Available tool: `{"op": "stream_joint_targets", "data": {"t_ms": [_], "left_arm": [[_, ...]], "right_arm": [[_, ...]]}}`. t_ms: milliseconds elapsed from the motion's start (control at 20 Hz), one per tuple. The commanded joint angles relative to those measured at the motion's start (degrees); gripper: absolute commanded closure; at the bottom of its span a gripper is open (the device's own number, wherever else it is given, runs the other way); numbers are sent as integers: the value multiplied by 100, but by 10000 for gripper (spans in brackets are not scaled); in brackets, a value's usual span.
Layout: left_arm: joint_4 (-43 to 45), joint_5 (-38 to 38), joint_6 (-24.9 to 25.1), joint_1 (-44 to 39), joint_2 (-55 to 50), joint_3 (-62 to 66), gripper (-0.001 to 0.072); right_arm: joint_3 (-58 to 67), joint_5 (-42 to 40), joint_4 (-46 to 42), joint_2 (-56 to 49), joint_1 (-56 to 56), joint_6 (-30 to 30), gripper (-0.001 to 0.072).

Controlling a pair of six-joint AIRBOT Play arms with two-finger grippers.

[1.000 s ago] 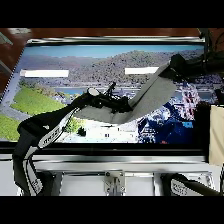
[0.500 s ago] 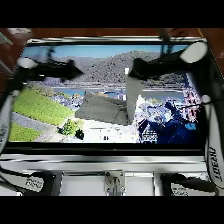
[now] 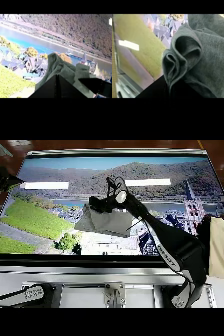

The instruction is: Fold the shirts.

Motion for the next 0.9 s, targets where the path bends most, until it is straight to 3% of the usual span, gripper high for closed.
{"op": "stream_joint_targets", "data": {"t_ms": [0,50,150,200,350,450,550,600,650,700,750,850], "left_arm": [[68,-275,109,-87,87,-98,670],[68,-267,153,-219,85,-151,670],[70,-153,162,-540,85,-310,670],[70,-76,162,-686,85,-387,670],[70,166,166,-1014,85,-586,670],[79,227,166,-1008,85,-634,669],[90,238,164,-920,85,-634,670],[92,236,164,-881,85,-634,670],[92,236,166,-846,85,-634,670],[92,238,166,-837,85,-634,669],[90,238,166,-835,85,-634,669],[92,240,188,-835,85,-634,670]], "right_arm": [[4,-765,1191,-466,160,-7,641],[4,-758,1241,-490,173,-11,562],[4,-769,1292,-494,175,-22,284],[17,-763,1318,-485,168,-70,246],[26,96,1102,-291,9,-584,246],[26,1362,-46,-26,-271,-466,246],[26,2857,-1832,260,-601,-76,243],[24,3541,-2743,378,-774,50,171],[20,4153,-3604,468,-977,136,25],[20,4590,-4210,494,-1217,199,21],[0,4745,-4389,494,-1456,269,21],[-177,4400,-3609,481,-1888,448,21]]}}
